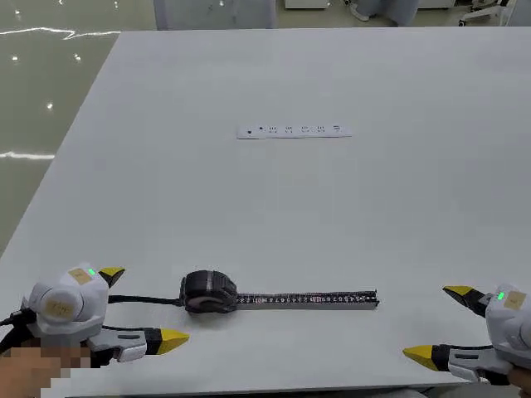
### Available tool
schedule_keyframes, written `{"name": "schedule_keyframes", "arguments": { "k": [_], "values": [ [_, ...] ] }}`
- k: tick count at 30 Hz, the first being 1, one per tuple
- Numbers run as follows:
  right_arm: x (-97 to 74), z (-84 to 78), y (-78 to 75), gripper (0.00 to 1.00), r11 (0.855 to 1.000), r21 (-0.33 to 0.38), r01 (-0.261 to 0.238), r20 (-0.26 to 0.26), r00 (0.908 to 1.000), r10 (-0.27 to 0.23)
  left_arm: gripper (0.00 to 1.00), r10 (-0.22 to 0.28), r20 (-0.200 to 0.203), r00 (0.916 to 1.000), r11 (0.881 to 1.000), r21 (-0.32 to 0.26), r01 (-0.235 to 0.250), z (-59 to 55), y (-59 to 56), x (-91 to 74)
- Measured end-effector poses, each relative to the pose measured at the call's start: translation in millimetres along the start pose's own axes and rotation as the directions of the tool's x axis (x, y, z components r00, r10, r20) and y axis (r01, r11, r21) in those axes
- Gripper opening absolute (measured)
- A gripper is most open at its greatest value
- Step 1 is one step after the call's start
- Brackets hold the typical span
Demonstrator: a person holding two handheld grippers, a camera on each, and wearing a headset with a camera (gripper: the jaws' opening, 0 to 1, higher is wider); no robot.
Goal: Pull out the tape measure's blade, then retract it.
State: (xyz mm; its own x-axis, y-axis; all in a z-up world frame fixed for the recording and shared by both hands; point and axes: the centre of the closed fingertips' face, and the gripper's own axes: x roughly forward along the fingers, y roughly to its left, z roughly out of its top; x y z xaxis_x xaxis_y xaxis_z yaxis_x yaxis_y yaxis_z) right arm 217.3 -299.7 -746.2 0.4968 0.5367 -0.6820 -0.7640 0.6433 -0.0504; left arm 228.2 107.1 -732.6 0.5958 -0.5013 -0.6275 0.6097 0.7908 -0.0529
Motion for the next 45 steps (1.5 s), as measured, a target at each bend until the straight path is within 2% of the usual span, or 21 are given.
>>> {"name": "schedule_keyframes", "arguments": {
  "k": [2,7,9,15,20,22,24,32,34,37,45],
  "values": [
    [-0.4,-0.4,0.9,0.8,1.0,-0.001,-0.003,-0.004,1.0,0.003,1.0,0.005,0.01,0.9999,1.0,-0.009,-0.005,-1.4,0.0,-3.4],
    [-4.7,4.2,4.2,0.91,1.0,0.0,-0.016,0.006,0.9999,0.016,1.0,0.037,0.032,0.9988,0.999,-0.039,-0.036,-4.5,5.6,-12.6],
    [-7.1,5.1,5.9,0.94,1.0,-0.006,-0.022,0.011,0.9997,0.022,1.0,0.037,0.03,0.9989,0.999,-0.04,-0.036,-5.0,5.6,-13.3],
    [-14.9,-6.6,5.8,1.0,0.999,0.019,-0.026,0.003,0.9997,0.026,1.0,0.04,0.016,0.9991,0.999,-0.037,-0.039,-7.1,6.9,-16.7],
    [-23.5,-5.3,0.0,1.0,1.0,0.013,0.0,0.023,0.9997,-0.001,1.0,0.034,0.02,0.9992,0.999,-0.037,-0.033,-7.0,5.9,-16.5],
    [-26.1,-2.3,1.5,1.0,1.0,0.024,-0.001,0.032,0.9995,0.001,1.0,0.032,0.021,0.9993,0.999,-0.035,-0.031,-6.8,4.8,-16.6],
    [-26.7,0.3,7.7,1.0,0.998,0.049,-0.027,0.045,0.9987,0.025,1.0,0.033,0.024,0.9992,0.999,-0.035,-0.032,-6.3,4.4,-17.1],
    [-24.4,-4.6,7.3,1.0,0.998,0.051,-0.02,0.023,0.9995,0.019,1.0,0.037,0.019,0.9991,0.999,-0.035,-0.036,-9.0,4.6,-20.1],
    [-24.9,-3.3,5.5,1.0,0.999,0.05,-0.015,0.027,0.9995,0.014,1.0,0.057,0.011,0.9983,0.998,-0.025,-0.057,-10.6,7.9,-21.0],
    [-25.3,-2.9,2.7,1.0,0.999,0.05,-0.01,0.028,0.9996,0.009,1.0,0.051,0.003,0.9987,0.998,-0.048,-0.051,-12.2,6.6,-21.2],
    [-23.8,-9.4,2.1,1.0,0.999,0.042,-0.02,0.005,0.9998,0.02,1.0,0.053,-0.001,0.9986,0.998,-0.032,-0.053,-11.9,7.4,-21.7]
  ]
}}
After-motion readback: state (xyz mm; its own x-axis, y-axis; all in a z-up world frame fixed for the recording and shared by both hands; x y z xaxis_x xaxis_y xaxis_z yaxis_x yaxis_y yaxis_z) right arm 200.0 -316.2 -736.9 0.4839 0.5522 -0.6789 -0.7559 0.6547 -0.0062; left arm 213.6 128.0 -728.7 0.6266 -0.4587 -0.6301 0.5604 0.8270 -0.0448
